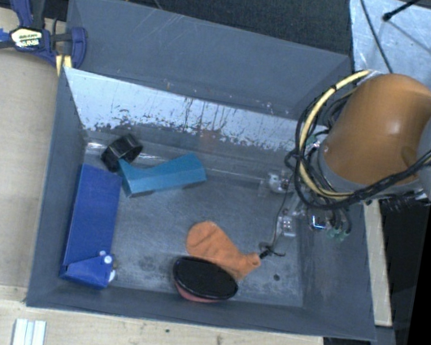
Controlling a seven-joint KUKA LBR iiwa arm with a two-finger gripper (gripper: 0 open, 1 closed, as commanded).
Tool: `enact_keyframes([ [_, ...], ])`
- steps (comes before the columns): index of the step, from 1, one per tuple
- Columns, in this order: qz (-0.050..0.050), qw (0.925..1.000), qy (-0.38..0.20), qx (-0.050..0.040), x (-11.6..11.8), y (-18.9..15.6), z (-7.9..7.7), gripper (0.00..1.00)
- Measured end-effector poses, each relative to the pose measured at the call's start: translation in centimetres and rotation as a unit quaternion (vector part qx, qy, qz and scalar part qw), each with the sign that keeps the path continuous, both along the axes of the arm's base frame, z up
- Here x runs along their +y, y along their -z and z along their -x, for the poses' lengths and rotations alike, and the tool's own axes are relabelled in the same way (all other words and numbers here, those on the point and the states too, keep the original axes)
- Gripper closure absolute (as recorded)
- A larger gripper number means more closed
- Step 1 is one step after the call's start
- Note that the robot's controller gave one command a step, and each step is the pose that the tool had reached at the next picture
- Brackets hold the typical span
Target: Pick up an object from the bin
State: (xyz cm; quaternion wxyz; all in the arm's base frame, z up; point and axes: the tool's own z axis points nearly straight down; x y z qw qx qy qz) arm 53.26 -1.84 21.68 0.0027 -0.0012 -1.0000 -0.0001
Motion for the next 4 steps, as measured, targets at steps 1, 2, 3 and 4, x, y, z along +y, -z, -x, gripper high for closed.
enact_keyframes([
  [1, 0.000, 1.0000, 0.000, -0.0045, 0.0, -0.5, -0.2, 0.00],
  [2, 0.000, 0.9995, 0.030, -0.0066, 1.1, 6.3, 0.1, 0.00],
  [3, 0.000, 0.9987, 0.051, -0.0022, 1.4, 11.6, 0.2, 0.00],
  [4, 0.000, 0.9937, 0.112, -0.0031, 3.1, 7.3, 0.8, 0.00],
])
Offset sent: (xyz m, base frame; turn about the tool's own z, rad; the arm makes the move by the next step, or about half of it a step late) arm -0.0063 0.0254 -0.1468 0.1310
